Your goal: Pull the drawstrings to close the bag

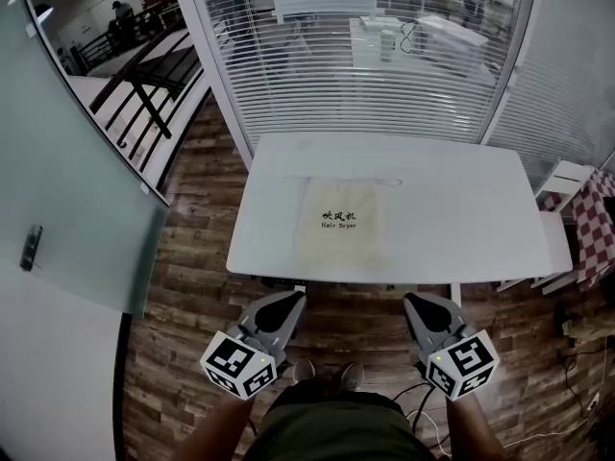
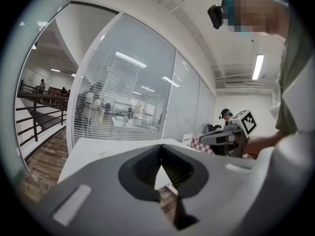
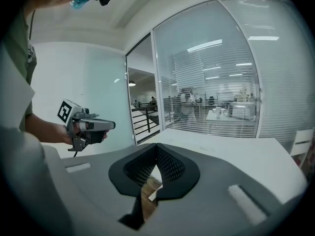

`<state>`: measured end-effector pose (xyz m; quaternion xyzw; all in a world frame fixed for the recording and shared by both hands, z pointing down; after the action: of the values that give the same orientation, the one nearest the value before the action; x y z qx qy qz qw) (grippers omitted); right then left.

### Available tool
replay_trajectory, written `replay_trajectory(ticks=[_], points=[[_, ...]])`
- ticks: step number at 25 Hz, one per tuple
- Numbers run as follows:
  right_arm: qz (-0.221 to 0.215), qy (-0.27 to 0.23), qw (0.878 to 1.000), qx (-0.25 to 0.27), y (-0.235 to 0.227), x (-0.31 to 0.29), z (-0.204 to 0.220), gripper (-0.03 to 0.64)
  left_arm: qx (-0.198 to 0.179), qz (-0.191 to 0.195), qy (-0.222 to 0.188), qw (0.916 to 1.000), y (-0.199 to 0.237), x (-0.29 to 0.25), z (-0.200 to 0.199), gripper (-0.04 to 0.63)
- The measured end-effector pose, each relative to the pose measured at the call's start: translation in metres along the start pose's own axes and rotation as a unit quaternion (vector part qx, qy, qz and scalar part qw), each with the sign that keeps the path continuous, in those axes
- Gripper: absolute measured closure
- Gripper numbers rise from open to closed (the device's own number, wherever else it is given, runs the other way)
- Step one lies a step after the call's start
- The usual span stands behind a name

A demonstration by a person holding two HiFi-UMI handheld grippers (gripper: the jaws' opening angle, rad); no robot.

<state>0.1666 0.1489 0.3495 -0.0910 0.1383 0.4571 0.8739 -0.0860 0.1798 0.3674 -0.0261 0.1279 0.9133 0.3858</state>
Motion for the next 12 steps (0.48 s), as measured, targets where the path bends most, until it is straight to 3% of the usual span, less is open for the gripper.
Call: replay_trajectory(ticks=[12], points=[[-0.017,0.017,1.000,-0.007,-0.018,-0.002,0.018,0.606,0.007,-0.012,0.016,0.9998,-0.008,-0.011,0.011,0.589]])
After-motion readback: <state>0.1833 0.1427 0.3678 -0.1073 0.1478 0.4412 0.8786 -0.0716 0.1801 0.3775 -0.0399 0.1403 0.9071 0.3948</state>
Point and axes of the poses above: the fingertips, and each gripper's own axes: x backward along the fingers, y to its left, z out of its underside, the point moved 6 cm from there along x, backward along the fingers, and after that the axes turned 11 degrees about z, right-handed, at the moved point
